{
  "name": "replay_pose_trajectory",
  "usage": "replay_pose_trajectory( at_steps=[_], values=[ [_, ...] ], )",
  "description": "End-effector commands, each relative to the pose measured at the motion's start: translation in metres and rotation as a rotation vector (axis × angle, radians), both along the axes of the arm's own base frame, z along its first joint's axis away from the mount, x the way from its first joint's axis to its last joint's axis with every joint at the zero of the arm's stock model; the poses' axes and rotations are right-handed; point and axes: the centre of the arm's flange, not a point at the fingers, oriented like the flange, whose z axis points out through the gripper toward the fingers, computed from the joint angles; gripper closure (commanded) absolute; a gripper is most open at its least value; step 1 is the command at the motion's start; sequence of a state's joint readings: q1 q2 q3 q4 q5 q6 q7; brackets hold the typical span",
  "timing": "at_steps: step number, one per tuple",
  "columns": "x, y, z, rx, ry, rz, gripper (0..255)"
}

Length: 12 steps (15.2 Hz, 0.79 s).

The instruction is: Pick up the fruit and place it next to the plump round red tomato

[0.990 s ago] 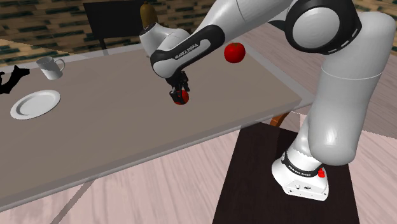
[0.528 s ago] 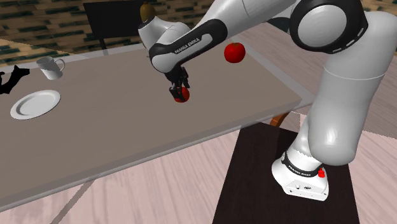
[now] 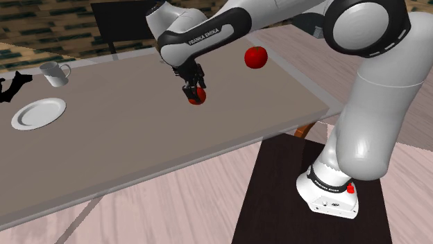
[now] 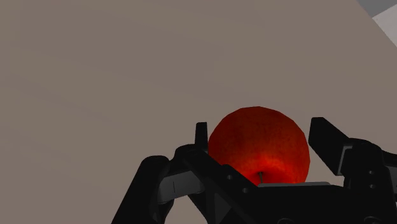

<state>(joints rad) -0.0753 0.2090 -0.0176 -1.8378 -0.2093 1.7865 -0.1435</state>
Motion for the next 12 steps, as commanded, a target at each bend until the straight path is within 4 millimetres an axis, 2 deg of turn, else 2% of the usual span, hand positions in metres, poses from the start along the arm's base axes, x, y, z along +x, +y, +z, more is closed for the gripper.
replay_pose_trajectory(
  at_steps=[1,12],
  values=[
    [-0.002,-0.001,0.011,0.000,0.001,0.000,255],
    [-0.002,-0.001,0.069,0.000,0.001,0.000,255]
  ],
)
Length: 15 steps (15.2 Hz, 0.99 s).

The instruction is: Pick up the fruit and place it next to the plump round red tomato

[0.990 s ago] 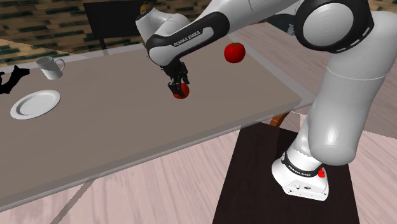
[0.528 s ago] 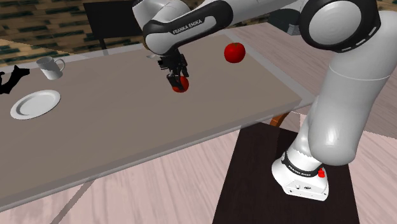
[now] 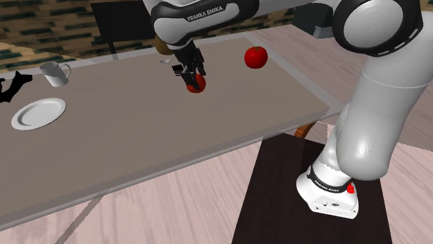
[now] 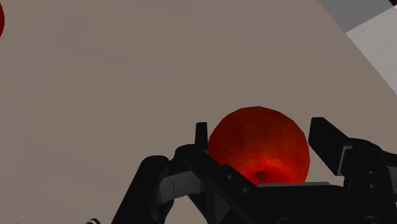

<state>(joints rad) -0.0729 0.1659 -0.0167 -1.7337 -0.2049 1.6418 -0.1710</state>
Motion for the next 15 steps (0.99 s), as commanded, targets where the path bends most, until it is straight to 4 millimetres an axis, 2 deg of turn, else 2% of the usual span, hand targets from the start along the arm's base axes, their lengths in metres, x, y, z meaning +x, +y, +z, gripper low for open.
replay_pose_trajectory(
  at_steps=[1,11,15],
  values=[
    [0.000,0.000,0.011,0.000,0.001,0.000,255],
    [0.000,0.000,0.059,0.000,0.001,0.000,255],
    [0.000,-0.053,0.060,0.000,0.001,0.000,255]
  ],
)
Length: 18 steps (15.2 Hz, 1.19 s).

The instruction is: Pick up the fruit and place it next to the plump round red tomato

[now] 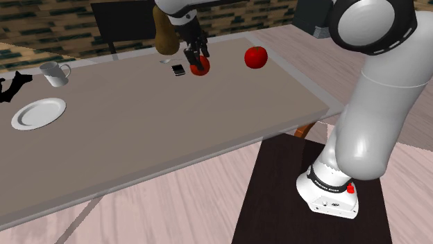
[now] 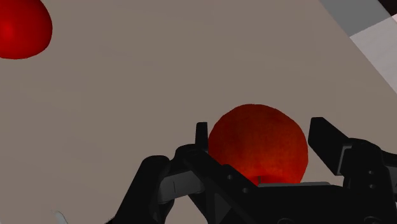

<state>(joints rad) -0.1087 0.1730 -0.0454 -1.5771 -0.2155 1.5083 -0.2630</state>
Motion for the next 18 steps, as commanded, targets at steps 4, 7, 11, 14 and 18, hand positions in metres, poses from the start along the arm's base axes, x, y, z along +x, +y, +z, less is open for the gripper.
replay_pose_trajectory(
  at_steps=[4,7,11,14,18],
  values=[
    [0.000,-0.066,0.000,0.000,0.000,0.001,255],
    [0.000,-0.105,0.000,0.000,0.000,0.001,255],
    [0.000,-0.158,0.000,0.000,0.000,0.001,255],
    [0.000,-0.198,0.000,0.000,0.000,0.001,255],
    [0.000,-0.251,0.000,0.000,0.000,0.001,255]
  ],
)
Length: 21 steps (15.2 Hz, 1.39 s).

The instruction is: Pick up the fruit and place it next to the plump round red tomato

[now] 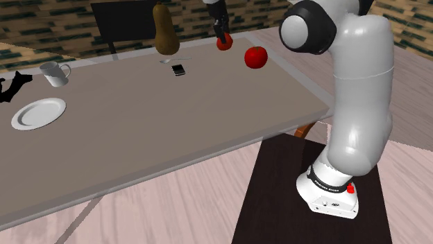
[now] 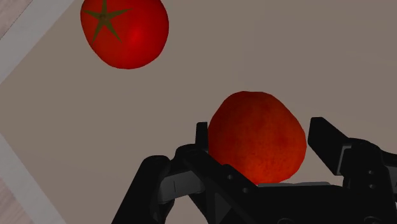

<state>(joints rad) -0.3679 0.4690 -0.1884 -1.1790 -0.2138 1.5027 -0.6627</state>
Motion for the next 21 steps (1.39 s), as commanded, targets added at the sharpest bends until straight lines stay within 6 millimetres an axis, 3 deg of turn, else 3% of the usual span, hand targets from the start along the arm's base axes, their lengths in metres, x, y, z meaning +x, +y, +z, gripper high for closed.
replay_pose_trajectory(
  at_steps=[1,5,21],
  values=[
    [0.001,-0.024,0.001,0.000,0.000,0.002,255],
    [0.001,-0.081,0.001,0.000,0.000,0.002,255],
    [0.001,-0.081,-0.084,0.000,0.000,0.002,255]
  ],
)
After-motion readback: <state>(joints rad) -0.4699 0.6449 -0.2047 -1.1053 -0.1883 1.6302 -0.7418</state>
